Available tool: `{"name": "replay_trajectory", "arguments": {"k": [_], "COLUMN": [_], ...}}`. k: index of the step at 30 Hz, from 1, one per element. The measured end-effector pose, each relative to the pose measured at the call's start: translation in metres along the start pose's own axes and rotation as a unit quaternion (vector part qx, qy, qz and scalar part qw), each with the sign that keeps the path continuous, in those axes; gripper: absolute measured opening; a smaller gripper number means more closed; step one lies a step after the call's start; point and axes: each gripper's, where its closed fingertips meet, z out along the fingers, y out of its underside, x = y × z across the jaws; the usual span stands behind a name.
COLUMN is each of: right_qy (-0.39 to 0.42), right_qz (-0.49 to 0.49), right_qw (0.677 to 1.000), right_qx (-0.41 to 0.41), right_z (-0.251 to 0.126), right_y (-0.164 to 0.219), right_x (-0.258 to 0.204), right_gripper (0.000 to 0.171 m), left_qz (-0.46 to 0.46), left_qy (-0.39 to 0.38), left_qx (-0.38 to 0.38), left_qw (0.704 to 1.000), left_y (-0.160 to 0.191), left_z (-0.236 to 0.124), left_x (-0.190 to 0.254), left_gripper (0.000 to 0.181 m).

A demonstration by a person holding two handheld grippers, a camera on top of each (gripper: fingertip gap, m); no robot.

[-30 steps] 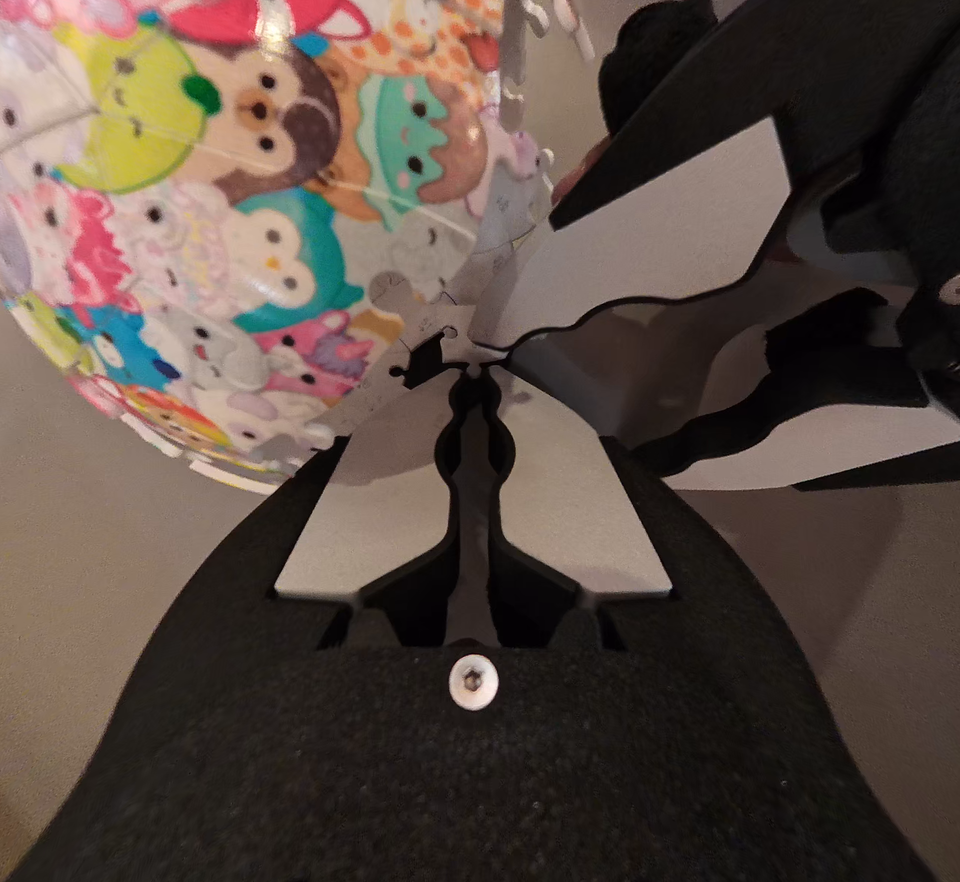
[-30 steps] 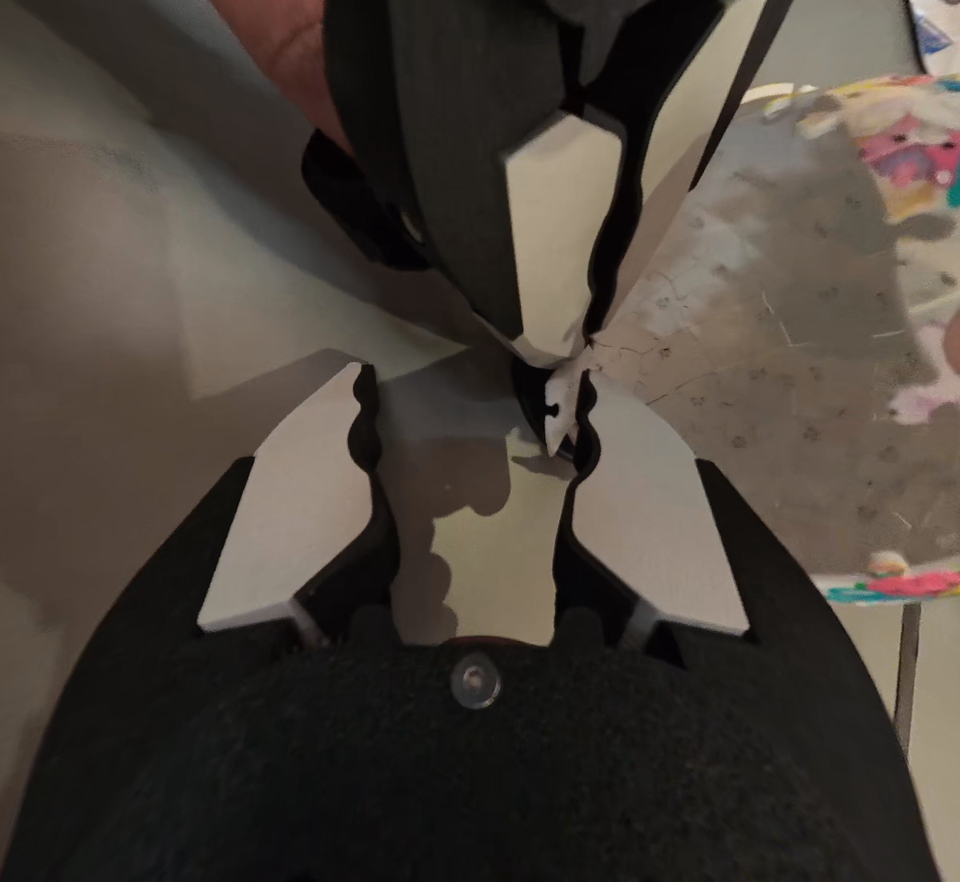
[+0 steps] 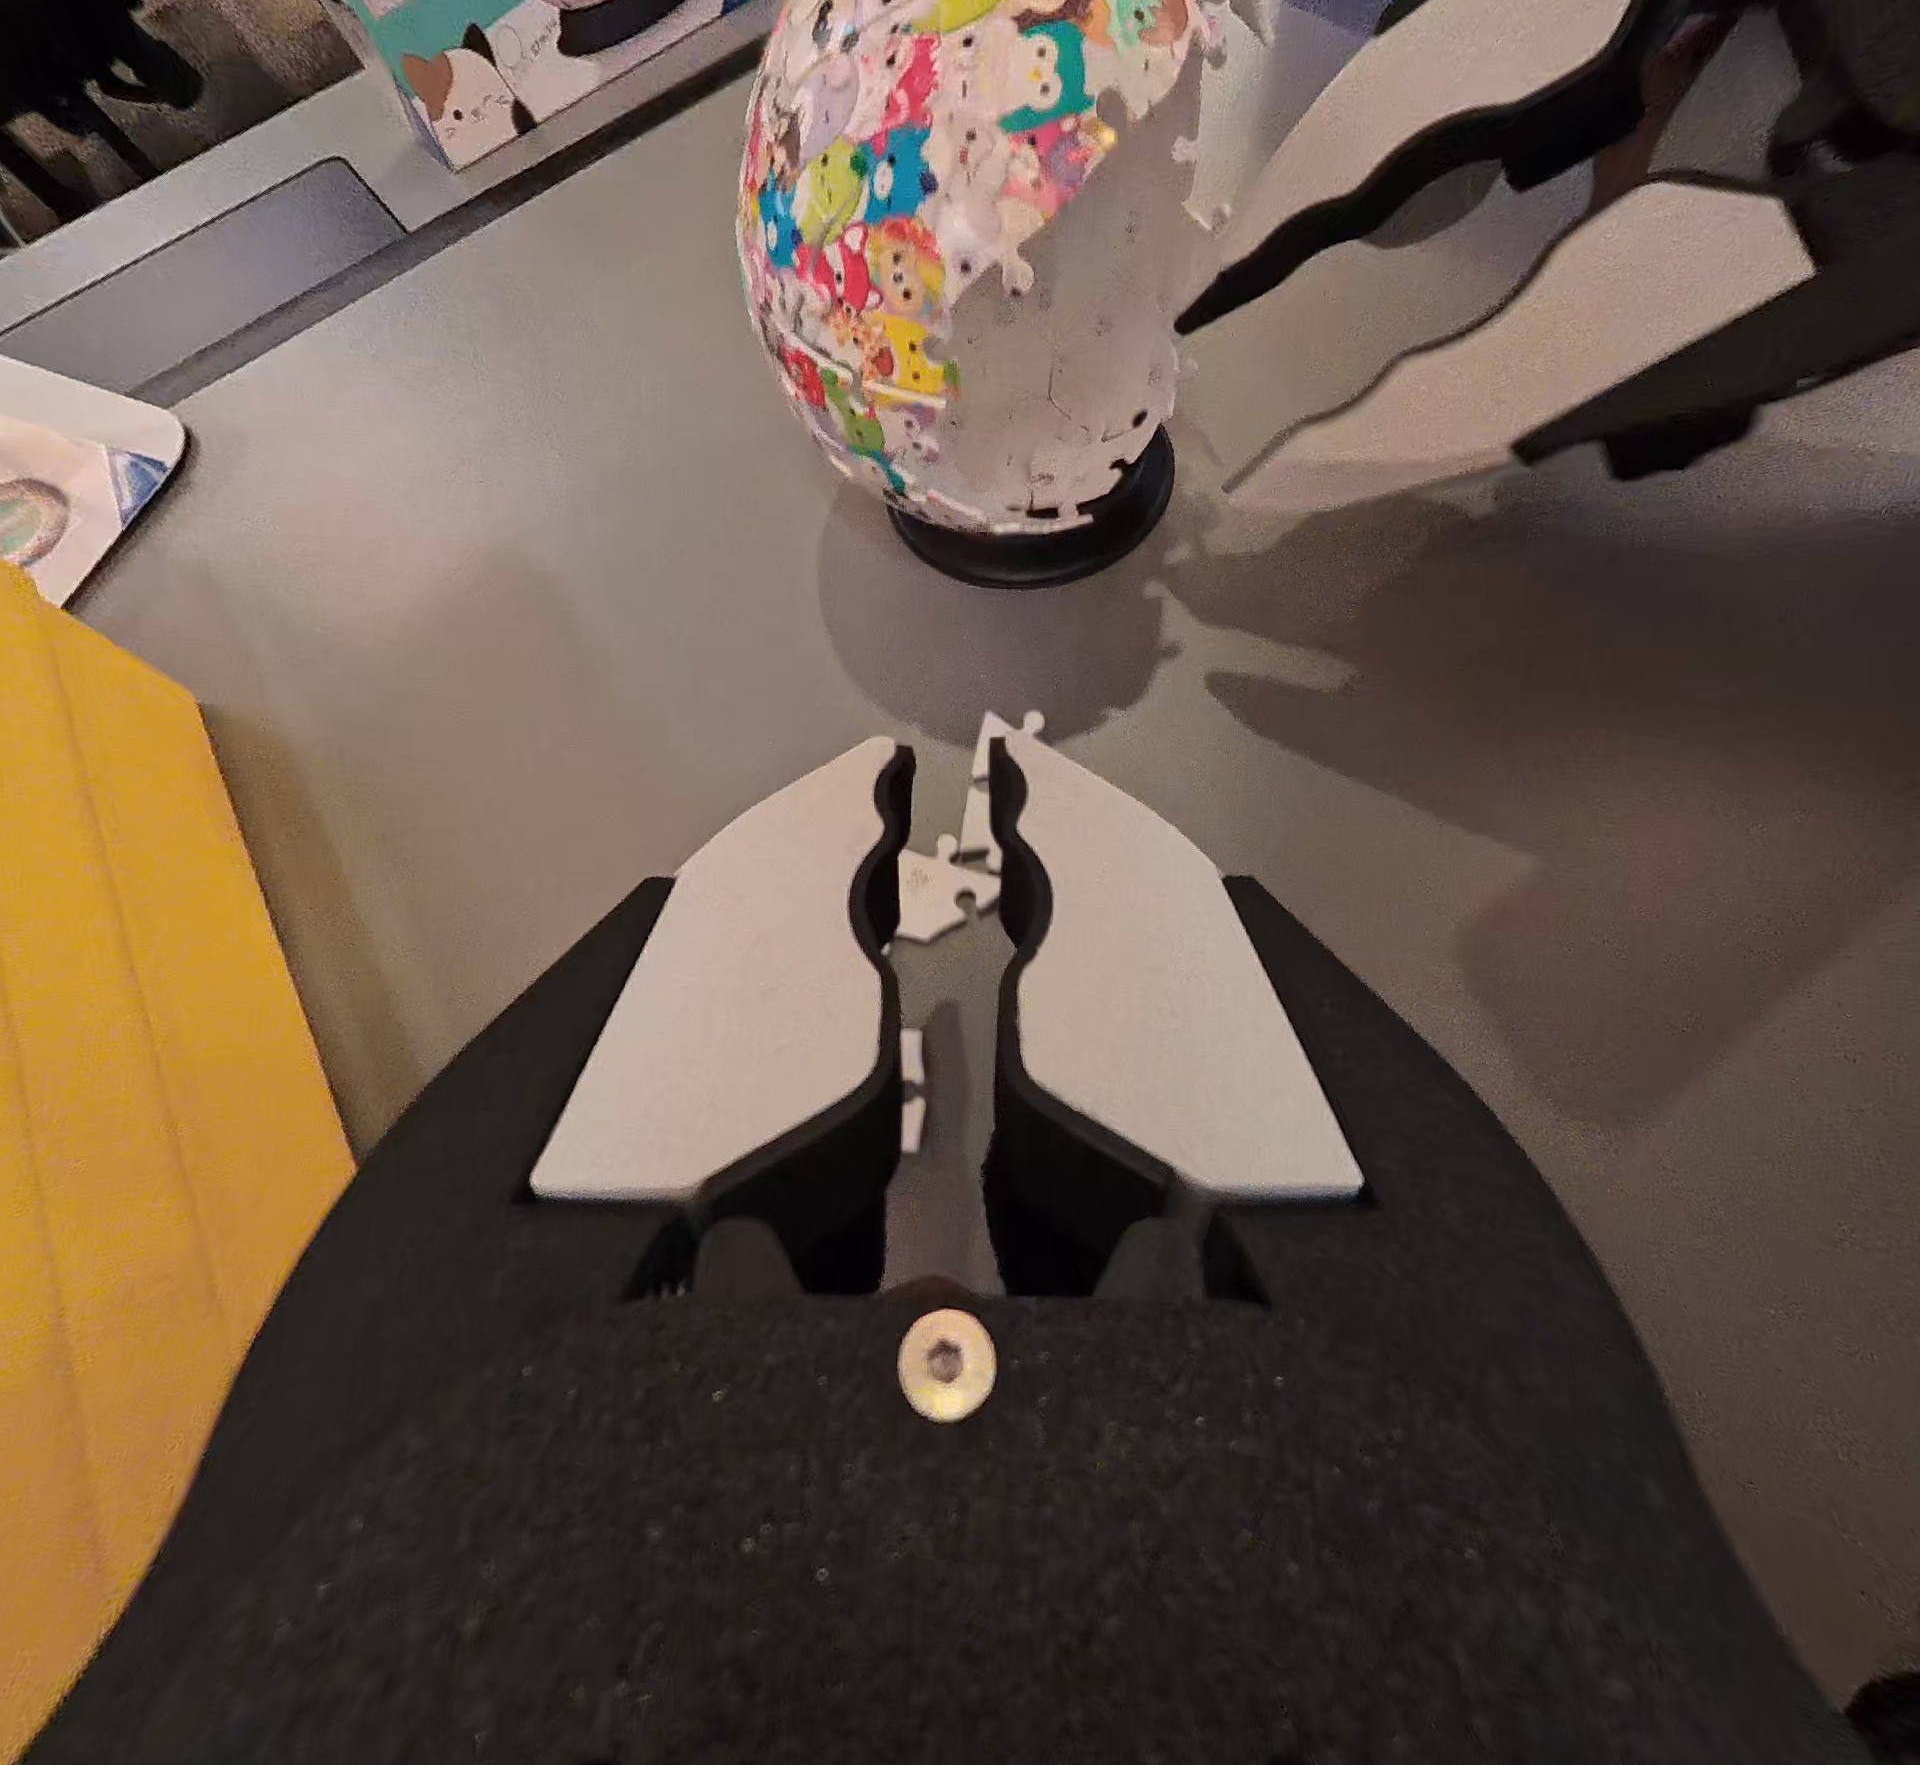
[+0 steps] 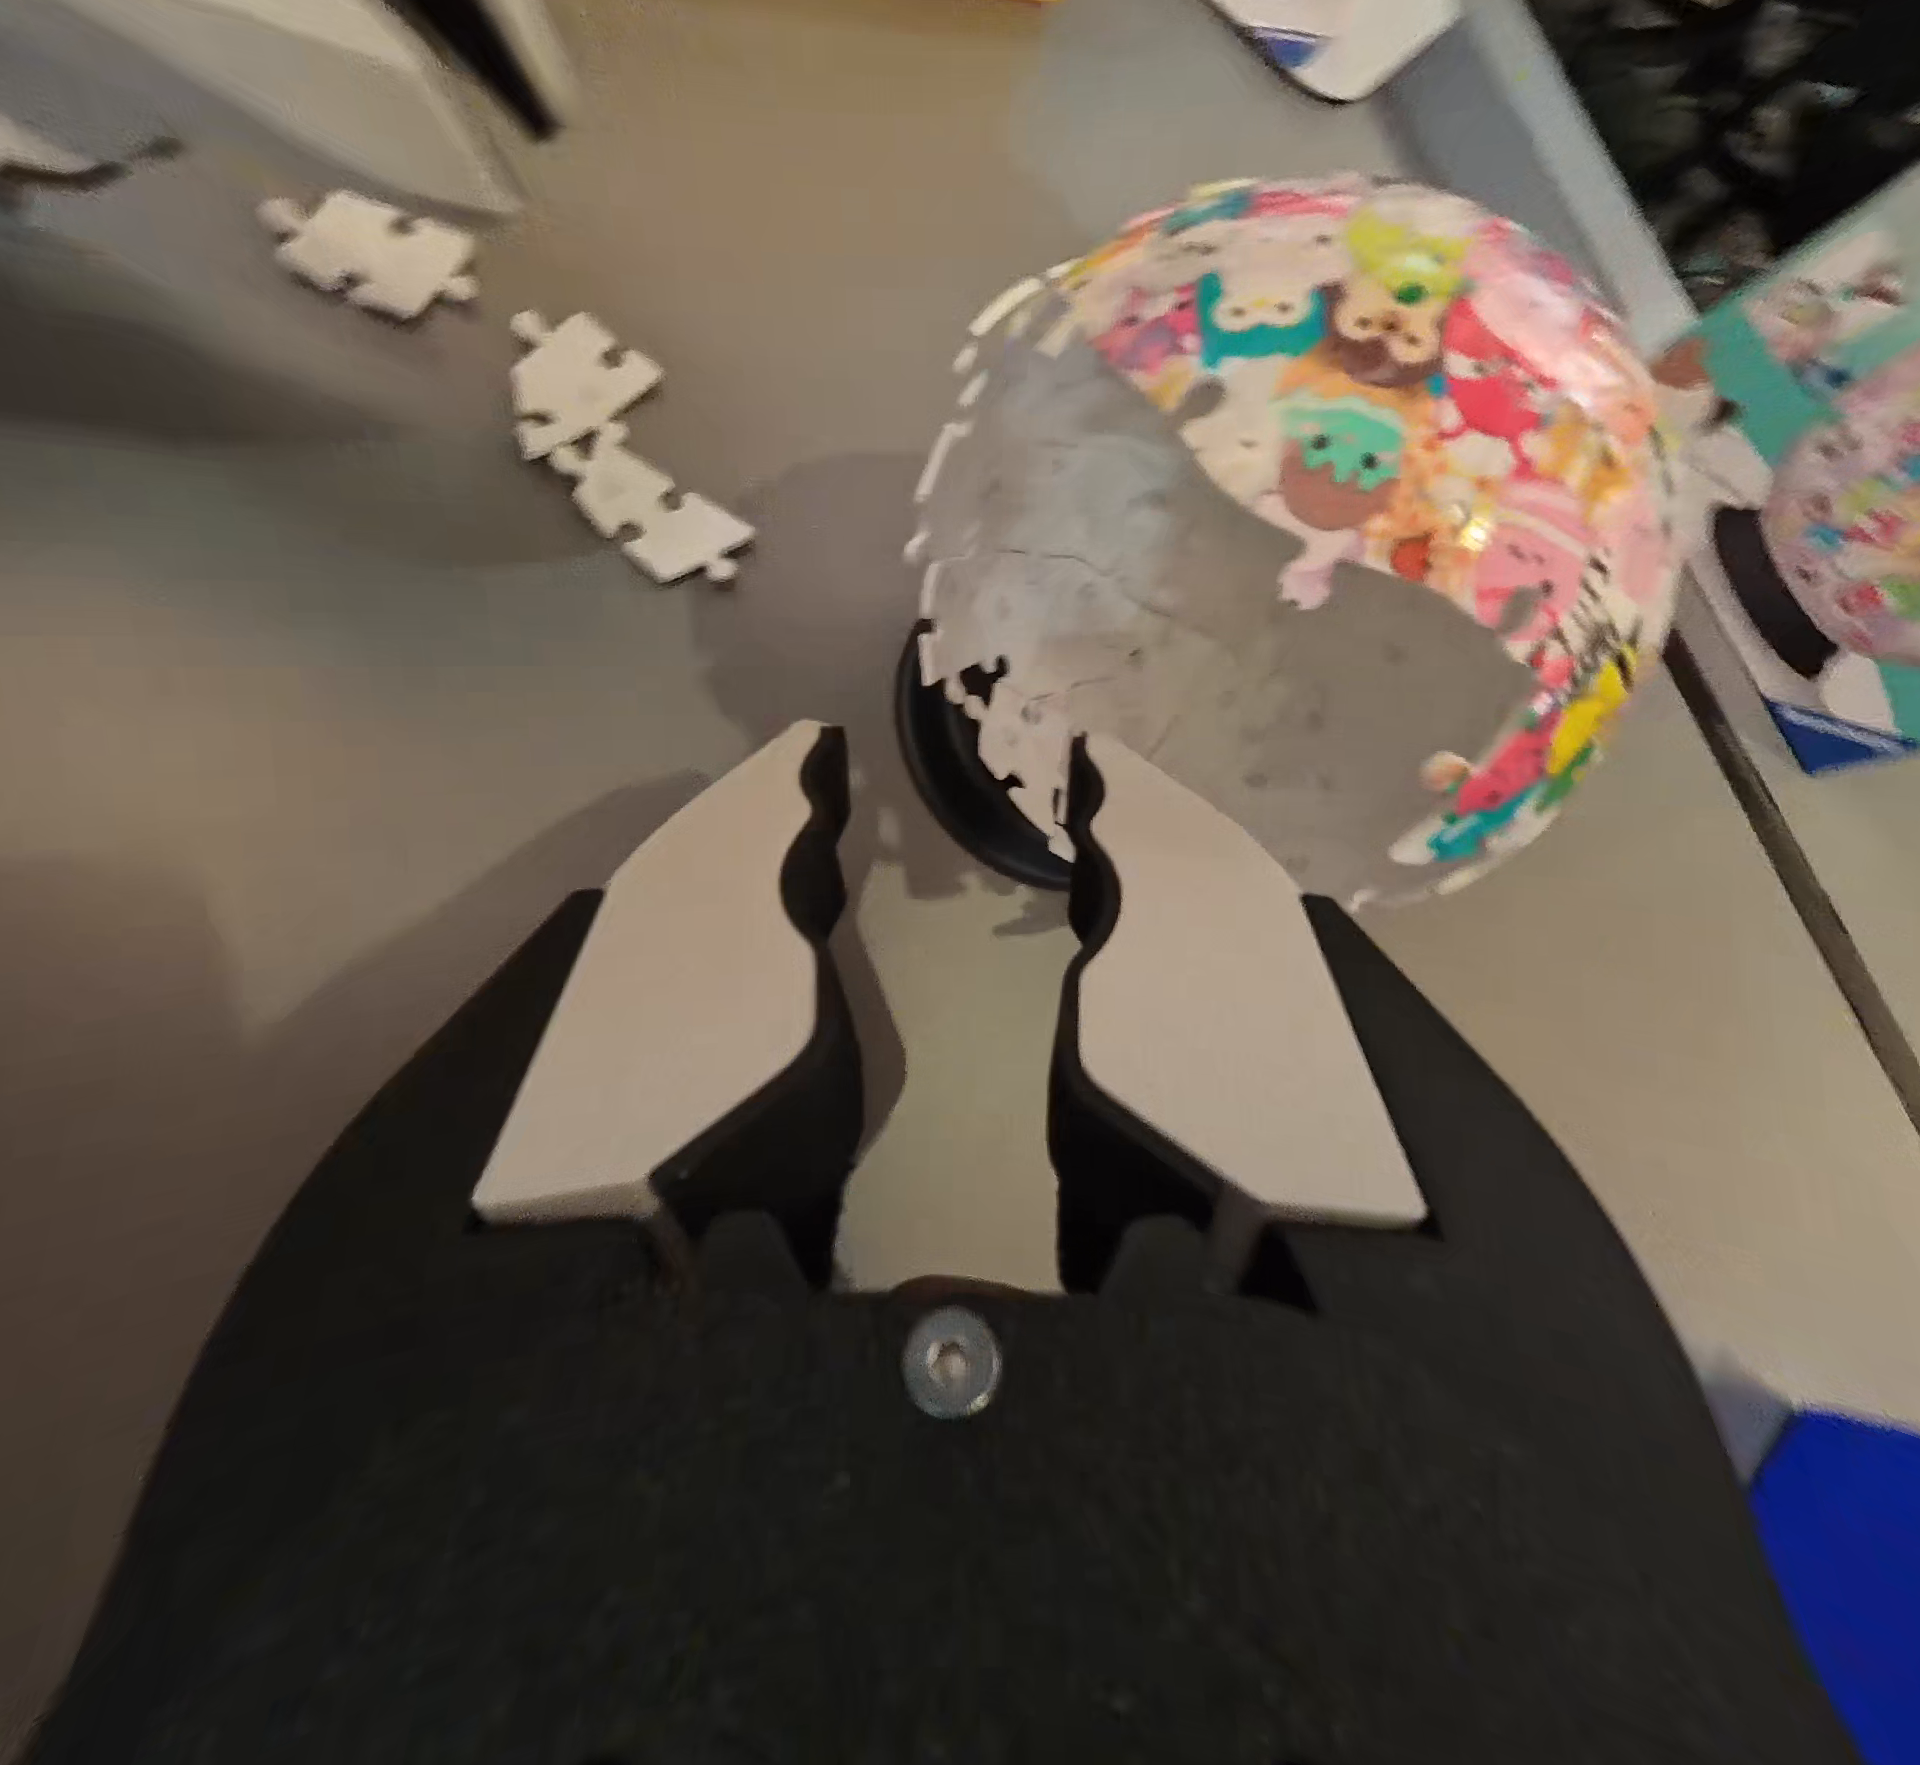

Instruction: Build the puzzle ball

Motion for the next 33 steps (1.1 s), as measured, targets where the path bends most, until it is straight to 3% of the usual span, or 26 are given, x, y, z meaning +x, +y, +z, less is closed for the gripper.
{"name": "replay_trajectory", "arguments": {"k": [3,4,7,13,33], "right_qy": [0.077,0.081,0.093,0.082,0.082], "right_qz": [-0.030,-0.054,-0.120,-0.295,-0.339], "right_qw": [0.996,0.993,0.983,0.935,0.906], "right_qx": [-0.041,-0.061,-0.100,-0.178,-0.240], "right_z": [0.007,0.009,0.009,0.021,0.026], "right_y": [0.014,0.020,0.027,0.031,0.029], "right_x": [0.008,0.006,0.006,0.011,0.023], "right_gripper": [0.031,0.024,0.024,0.018,0.002], "left_qz": [-0.002,0.001,0.025,0.059,0.059], "left_qy": [-0.003,0.002,0.014,0.014,0.032], "left_qx": [0.020,0.022,0.011,0.015,0.021], "left_qw": [1.000,1.000,1.000,0.998,0.997], "left_y": [0.007,0.009,0.017,0.017,0.015], "left_z": [-0.007,-0.008,-0.009,-0.021,-0.024], "left_x": [0.006,0.010,0.020,0.021,0.025], "left_gripper": [0.011,0.011,0.011,0.011,0.011]}}
